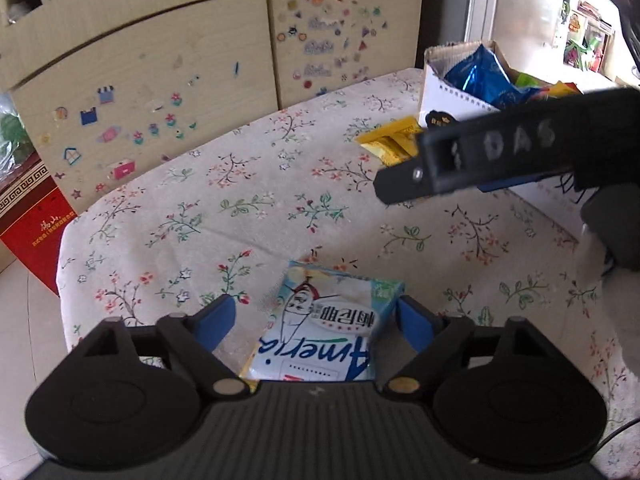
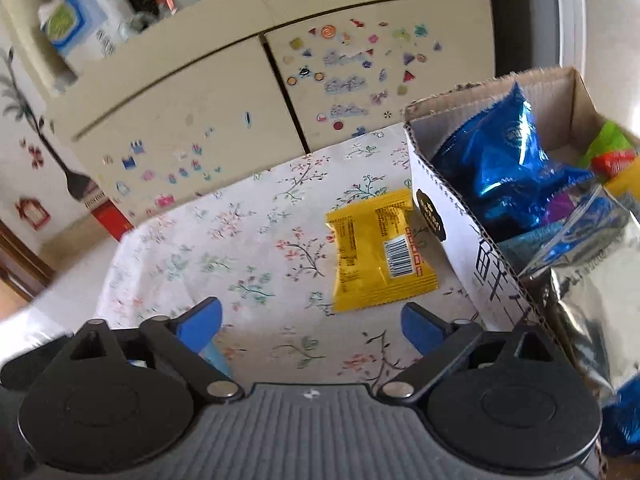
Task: Organize snacks
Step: 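Lower the left gripper onto the white Amerie bag while the right approaches another yellow bag, then grasp the white Amerie bag with the left gripper while the right grasps the yellow bag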
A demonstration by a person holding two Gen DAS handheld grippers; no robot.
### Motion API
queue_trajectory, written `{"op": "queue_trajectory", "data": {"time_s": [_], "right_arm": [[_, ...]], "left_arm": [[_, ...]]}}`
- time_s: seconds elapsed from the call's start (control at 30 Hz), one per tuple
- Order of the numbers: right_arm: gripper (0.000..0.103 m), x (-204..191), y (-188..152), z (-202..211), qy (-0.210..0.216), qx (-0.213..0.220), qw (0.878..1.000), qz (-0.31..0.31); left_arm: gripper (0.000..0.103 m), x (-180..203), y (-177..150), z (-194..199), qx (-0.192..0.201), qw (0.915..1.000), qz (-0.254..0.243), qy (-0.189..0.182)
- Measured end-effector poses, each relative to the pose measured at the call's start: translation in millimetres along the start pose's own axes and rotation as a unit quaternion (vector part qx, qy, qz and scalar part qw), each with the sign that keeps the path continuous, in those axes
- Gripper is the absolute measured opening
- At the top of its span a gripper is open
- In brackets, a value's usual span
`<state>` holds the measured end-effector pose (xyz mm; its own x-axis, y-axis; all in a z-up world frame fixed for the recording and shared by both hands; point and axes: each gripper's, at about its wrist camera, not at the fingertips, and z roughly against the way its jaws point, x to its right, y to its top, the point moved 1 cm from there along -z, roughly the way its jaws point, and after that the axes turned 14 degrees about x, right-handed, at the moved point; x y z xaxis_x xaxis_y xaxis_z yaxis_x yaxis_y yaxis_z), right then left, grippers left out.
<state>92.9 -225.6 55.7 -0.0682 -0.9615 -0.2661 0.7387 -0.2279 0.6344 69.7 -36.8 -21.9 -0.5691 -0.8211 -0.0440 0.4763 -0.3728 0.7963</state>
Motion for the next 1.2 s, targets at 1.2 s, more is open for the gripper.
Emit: {"op": "queue_trajectory", "data": {"time_s": [1.2], "right_arm": [[0.103,-25,-9,-50,-0.178,0.067,0.98,0.058]], "left_arm": [[0.051,-64,3,14,0.032,0.984,0.156,0.079]]}}
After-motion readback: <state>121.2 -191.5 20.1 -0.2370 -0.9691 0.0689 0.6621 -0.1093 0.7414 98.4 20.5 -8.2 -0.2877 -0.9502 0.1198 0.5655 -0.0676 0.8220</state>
